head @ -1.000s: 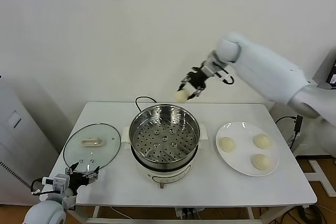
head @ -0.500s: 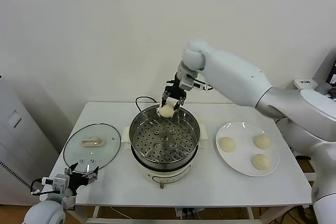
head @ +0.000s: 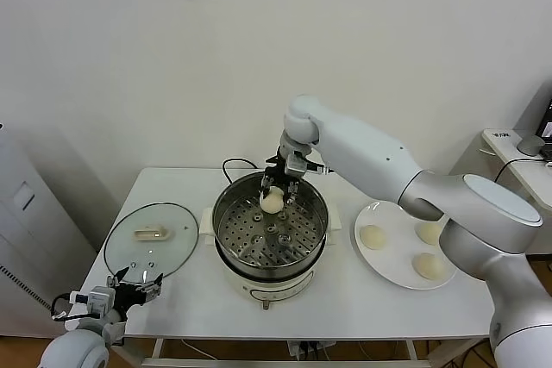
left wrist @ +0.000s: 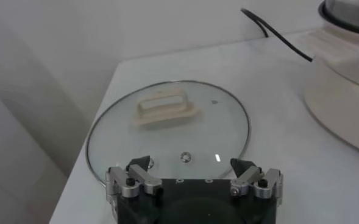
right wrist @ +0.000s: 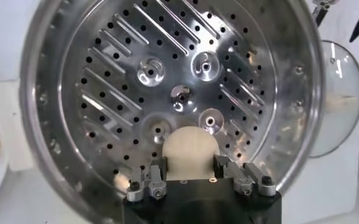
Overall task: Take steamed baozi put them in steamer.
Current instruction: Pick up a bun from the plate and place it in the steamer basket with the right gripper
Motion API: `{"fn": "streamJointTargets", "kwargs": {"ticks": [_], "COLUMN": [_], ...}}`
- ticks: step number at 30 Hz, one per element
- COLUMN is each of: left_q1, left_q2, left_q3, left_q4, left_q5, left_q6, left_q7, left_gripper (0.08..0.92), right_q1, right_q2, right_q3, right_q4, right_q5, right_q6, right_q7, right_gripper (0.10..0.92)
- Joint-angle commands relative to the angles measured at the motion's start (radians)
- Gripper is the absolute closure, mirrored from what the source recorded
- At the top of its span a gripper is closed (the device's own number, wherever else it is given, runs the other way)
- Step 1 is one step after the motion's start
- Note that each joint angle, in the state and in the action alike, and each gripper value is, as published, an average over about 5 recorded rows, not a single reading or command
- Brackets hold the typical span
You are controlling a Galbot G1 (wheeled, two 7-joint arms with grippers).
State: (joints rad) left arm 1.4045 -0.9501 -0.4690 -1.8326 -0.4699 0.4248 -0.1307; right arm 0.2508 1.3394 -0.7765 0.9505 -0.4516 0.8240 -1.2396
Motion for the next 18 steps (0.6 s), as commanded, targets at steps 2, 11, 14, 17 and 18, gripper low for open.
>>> {"fn": "streamJointTargets", "kwargs": {"ticks": [2,11,14,17,18], "left_q1": [0.001,0.006,0.012,0.021,0.022], "left_q2": [0.000,0.000,-0.002,-0.004,-0.005], "left_q3": [0.001,-0.002,-0.006,-0.011,-0.012], "left_q4": [0.000,-0.005,-0.009,-0.013,-0.013], "left_q5": [0.000,0.000,0.000,0.000,0.000], "left_q6": [0.000,-0.002,-0.002,-0.003,-0.003], "left_q7": [0.001,0.001,0.001,0.001,0.001], "left_gripper": [0.177,0.177,0.177,0.177,0.177], "right_q1": [-0.039,-0.042,-0.020,0.033,0.059], "right_q2": [0.011,0.009,0.000,-0.023,-0.039], "right_q3": [0.033,0.051,0.046,0.020,-0.003], "right_q4": [0.000,0.005,0.008,0.012,0.019], "right_q5": [-0.088,-0.103,-0.045,0.068,0.122], "right_q6": [0.049,0.049,0.049,0.049,0.049], "right_q7": [0.005,0.040,0.037,0.023,0.017], "right_gripper": [0.526,0.309,0.237,0.208,0.205]}}
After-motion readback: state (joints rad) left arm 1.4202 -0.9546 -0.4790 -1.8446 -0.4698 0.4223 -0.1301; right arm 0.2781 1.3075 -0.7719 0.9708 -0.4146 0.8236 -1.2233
